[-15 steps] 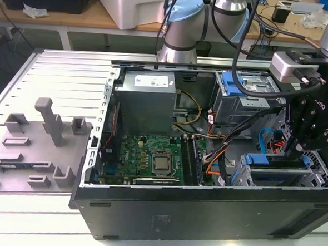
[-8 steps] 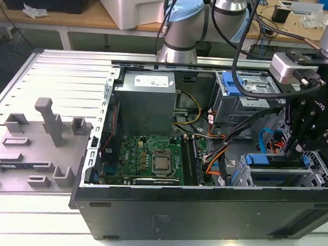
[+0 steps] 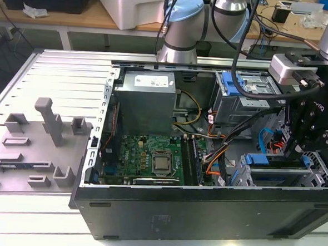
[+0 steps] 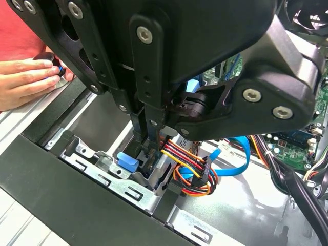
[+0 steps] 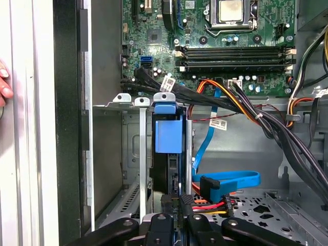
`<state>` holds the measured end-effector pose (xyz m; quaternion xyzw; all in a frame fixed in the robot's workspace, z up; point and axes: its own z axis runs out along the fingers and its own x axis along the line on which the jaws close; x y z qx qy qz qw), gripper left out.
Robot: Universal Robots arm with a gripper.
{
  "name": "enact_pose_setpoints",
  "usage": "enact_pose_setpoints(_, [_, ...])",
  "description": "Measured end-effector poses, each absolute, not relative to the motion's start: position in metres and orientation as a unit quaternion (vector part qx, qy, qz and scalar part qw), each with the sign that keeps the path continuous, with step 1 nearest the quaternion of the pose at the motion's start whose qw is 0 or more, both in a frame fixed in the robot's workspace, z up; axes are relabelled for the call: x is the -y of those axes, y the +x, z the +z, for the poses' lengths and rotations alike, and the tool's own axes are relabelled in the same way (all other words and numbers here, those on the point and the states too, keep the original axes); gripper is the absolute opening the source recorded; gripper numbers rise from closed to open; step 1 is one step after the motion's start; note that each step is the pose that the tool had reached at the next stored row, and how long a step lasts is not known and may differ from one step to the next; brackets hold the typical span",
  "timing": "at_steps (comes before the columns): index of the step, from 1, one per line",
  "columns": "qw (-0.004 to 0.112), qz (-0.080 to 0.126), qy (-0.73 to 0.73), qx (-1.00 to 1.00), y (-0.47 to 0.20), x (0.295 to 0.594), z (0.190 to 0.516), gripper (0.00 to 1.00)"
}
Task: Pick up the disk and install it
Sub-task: 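Insert the first disk wire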
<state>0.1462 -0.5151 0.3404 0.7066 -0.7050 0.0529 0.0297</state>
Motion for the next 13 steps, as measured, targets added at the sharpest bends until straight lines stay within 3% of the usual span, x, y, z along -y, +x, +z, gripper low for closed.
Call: enact_pose_setpoints(13, [0.03, 0.053, 0.707, 0.705, 0.1461, 0.5151, 0.3417, 0.17])
